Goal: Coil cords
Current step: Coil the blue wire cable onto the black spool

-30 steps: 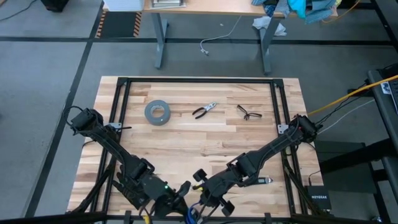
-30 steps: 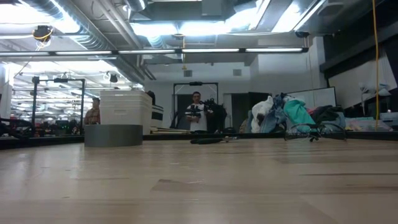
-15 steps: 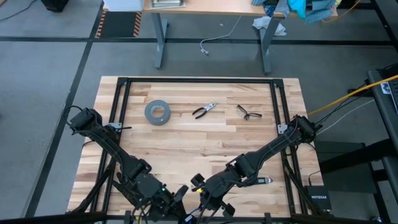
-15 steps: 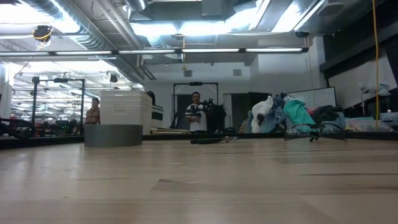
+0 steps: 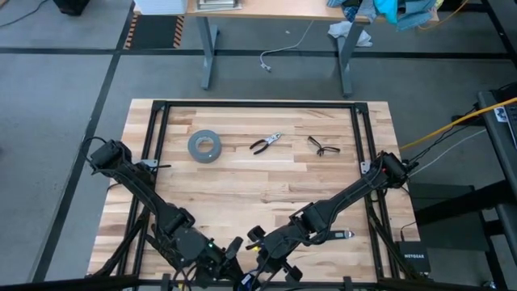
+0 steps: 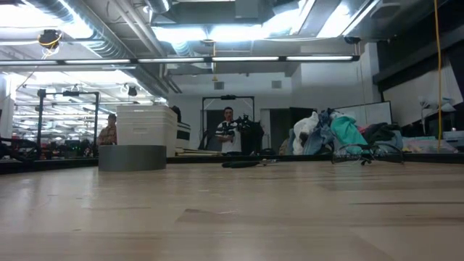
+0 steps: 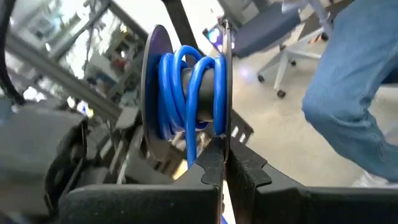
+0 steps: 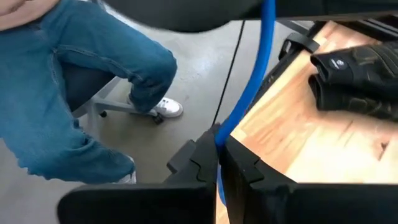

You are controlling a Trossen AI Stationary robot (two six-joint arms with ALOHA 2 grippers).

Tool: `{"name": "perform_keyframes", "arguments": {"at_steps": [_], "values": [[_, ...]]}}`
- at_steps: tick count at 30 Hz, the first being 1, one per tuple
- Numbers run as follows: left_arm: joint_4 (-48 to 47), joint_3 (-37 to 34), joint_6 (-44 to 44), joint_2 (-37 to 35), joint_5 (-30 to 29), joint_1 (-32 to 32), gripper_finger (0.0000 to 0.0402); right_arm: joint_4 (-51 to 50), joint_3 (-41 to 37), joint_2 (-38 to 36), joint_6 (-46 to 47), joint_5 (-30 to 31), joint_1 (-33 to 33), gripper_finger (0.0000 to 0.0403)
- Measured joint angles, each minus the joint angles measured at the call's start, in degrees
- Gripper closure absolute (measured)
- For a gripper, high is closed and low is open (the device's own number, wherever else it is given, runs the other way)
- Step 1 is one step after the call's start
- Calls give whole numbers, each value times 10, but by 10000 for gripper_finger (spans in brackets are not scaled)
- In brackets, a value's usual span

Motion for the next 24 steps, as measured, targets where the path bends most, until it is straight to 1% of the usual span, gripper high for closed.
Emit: {"name": "perform_keyframes", "arguments": {"at_steps": [4, 10, 14, 20, 24], "values": [[-40, 0, -24, -9, -45, 0, 402, -11, 0, 0, 25, 24, 4, 398], [-103, 0, -62, -17, -94, 0, 402, -25, 0, 0, 93, 32, 5, 389], [-146, 0, -91, -17, -104, 2, 402, -48, 0, 0, 114, 33, 4, 383], [-196, 1, -133, -17, -128, 6, 402, -70, 0, 0, 133, 35, 4, 389], [-238, 1, -167, -17, -138, 11, 402, -75, 0, 0, 134, 57, 4, 387]]}}
